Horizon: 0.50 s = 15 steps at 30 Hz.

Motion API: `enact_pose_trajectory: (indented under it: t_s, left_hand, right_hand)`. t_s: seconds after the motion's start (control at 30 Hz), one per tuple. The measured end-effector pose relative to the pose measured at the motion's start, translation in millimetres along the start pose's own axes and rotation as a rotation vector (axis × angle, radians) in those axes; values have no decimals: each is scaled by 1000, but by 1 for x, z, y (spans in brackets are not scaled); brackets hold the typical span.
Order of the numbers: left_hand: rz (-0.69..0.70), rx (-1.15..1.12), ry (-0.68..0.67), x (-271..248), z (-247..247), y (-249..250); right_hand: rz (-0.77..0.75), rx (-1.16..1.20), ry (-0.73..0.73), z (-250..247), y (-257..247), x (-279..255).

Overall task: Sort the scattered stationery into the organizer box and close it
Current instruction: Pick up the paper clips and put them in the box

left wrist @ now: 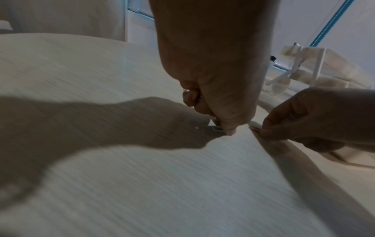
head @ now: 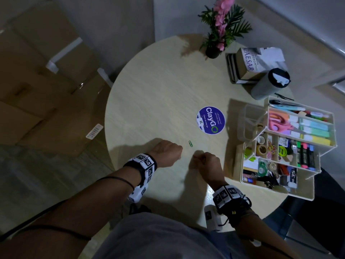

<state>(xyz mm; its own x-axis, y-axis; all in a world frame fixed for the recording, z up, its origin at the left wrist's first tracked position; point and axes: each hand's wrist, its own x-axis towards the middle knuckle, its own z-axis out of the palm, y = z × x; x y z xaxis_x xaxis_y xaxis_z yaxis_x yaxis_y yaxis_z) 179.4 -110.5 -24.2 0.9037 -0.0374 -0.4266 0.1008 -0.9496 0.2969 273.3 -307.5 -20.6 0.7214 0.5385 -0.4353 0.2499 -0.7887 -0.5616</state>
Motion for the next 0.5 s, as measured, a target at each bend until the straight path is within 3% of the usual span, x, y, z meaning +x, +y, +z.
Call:
enact_pose_trajectory:
  t_s: [0.13,0.2,0.37,0.5]
  left_hand:
    - [14,-78,115,-7,9,-1]
    - [-24,-223,216,-9,12,-2]
    - [-183,-904,284,-12,17,-11]
    - [-214,-1259,336,6,16,-13]
  right_hand:
    - [-90,-49,-101,-11,-9,-1]
    - [-48,-22,-89,-8,-3,-1]
    - [281,702,61,-10,9,-9]
    - [281,980,63,-24,26,-9]
